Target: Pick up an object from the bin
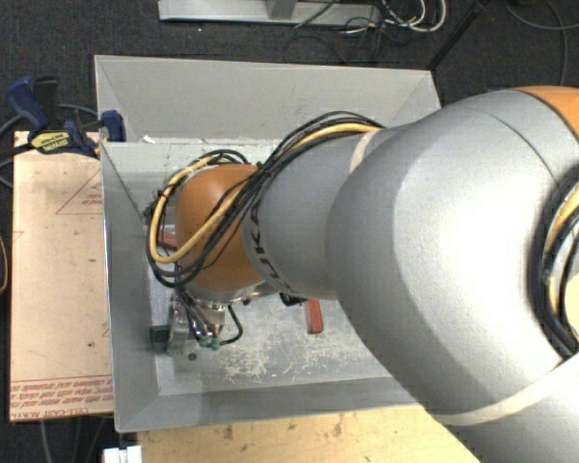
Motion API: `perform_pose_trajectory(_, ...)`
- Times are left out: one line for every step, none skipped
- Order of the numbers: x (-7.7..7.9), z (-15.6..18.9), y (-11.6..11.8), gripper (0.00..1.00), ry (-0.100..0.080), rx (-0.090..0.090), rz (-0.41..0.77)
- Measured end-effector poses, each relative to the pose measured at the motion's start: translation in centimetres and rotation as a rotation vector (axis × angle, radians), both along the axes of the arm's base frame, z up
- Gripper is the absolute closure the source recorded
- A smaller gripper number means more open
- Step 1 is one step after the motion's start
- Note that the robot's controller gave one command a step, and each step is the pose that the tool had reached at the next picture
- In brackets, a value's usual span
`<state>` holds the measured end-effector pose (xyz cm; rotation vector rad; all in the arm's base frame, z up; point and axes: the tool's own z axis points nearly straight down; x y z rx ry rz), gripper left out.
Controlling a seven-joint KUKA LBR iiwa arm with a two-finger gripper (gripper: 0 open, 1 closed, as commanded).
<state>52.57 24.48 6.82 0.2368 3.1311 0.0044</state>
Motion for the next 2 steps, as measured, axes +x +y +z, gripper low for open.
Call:
perform_pose_trajectory(0.8, 11.7, 0.4, 1.0, -0.008, 0.002, -0.011)
perform_pose_trajectory(1.1, 15.2, 0.3, 1.0, -0.004, 0.001, -0.033)
